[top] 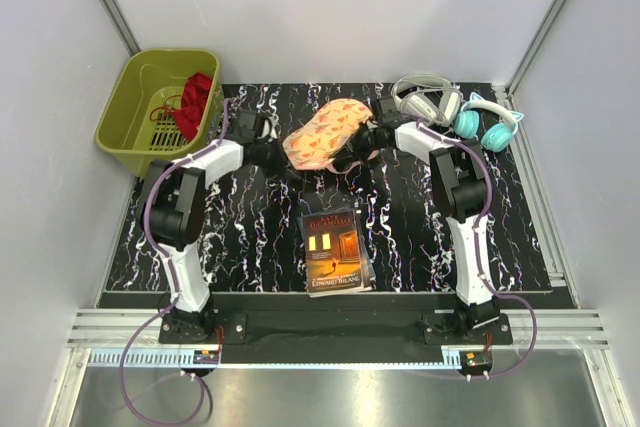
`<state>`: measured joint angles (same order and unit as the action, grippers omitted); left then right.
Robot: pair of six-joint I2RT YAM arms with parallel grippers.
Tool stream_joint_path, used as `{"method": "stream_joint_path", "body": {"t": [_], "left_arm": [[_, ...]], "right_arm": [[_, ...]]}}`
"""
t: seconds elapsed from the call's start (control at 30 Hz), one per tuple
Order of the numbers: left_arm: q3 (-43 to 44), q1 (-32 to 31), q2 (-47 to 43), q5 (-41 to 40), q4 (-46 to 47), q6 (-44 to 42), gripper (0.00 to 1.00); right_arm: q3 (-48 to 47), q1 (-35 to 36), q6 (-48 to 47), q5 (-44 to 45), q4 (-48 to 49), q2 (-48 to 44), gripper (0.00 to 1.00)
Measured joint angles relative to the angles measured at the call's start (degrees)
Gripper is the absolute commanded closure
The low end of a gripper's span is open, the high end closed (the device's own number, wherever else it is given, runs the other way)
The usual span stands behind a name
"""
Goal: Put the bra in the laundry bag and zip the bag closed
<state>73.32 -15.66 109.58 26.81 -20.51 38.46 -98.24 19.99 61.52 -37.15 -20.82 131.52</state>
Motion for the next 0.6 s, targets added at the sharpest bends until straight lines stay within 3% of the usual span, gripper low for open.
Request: {"method": "stream_joint_path", "body": {"t": [0.1,0.2,0.23,0.27,0.37,0.47,0.6], "left_arm": [[0.0,2.1,0.0,0.1,-0.5,-2.3,1.00],[0.0,1.7,0.0,0.3,-0.7,-3.1,1.00],[0.0,1.2,0.0,0.3,-0.7,-3.1,1.00],[0.0,0.5,0.0,0.3,-0.7,-3.1,1.00],[0.0,-1.7,0.0,0.5,-0.3,-1.6,1.00],[0.1,-3.6,0.0,0.5,0.4,0.5,1.00],[1.4,-5.2,0.0,0.7,0.9,2.6,1.00]], "right_arm": [[-3.1,-1.1,-2.3,-1.7,-1.8,2.4,0.98],[-7.0,-0.8,-4.4,-1.9,-3.5,5.2,0.71],[-8.6,-0.7,-5.0,-1.8,-4.7,5.9,0.53],[-10.3,-0.7,-5.6,-1.5,-5.9,6.6,0.42],[-13.8,-0.7,-7.4,-0.3,-8.7,7.3,0.19],[-13.2,-0.7,-8.5,1.8,-9.4,5.9,0.08],[-4.9,-0.7,-9.5,4.4,-10.5,0.1,0.05]]}}
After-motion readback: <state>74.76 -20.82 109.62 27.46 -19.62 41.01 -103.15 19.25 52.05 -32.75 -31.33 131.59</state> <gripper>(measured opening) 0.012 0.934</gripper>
